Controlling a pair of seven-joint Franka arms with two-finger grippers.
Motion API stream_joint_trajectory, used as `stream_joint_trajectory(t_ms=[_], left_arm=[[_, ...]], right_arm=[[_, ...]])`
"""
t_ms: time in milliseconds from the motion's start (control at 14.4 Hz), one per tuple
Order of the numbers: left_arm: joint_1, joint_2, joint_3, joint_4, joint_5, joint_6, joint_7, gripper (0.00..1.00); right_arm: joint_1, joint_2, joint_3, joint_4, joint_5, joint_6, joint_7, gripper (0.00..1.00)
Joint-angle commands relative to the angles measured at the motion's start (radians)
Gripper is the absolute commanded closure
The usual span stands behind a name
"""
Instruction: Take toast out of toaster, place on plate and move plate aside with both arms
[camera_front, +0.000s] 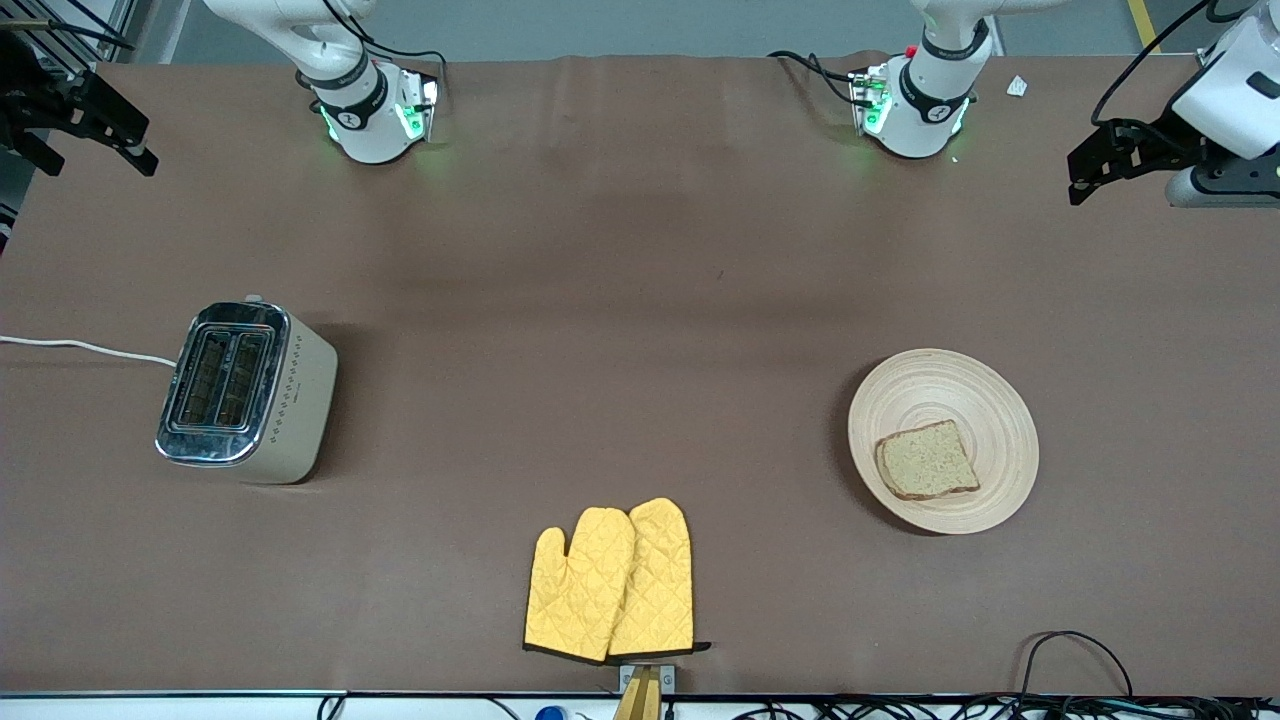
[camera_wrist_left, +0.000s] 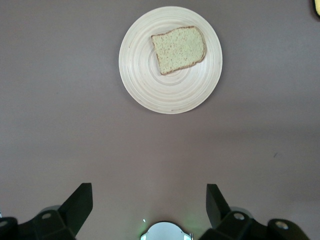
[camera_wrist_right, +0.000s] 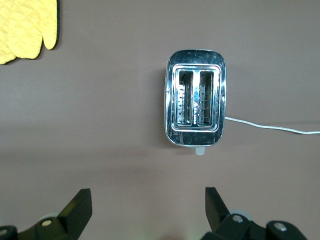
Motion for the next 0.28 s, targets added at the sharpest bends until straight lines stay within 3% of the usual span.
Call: stream_joint_trajectory(t_ms=[0,208], left_arm=[[-0.003,0.050,0.011,0.072,-0.005,-0.007,0.012,0.00],[-0.004,0.055,0.011,0.074,-0.051,-0.007,0.010,0.00]], right_arm=[[-0.029,0.005,-0.005,0.010,-0.006,-0.011,-0.006,0.00],[-0.040,0.010,-0.005,0.010,-0.006,-0.008,-0.007,0.00]])
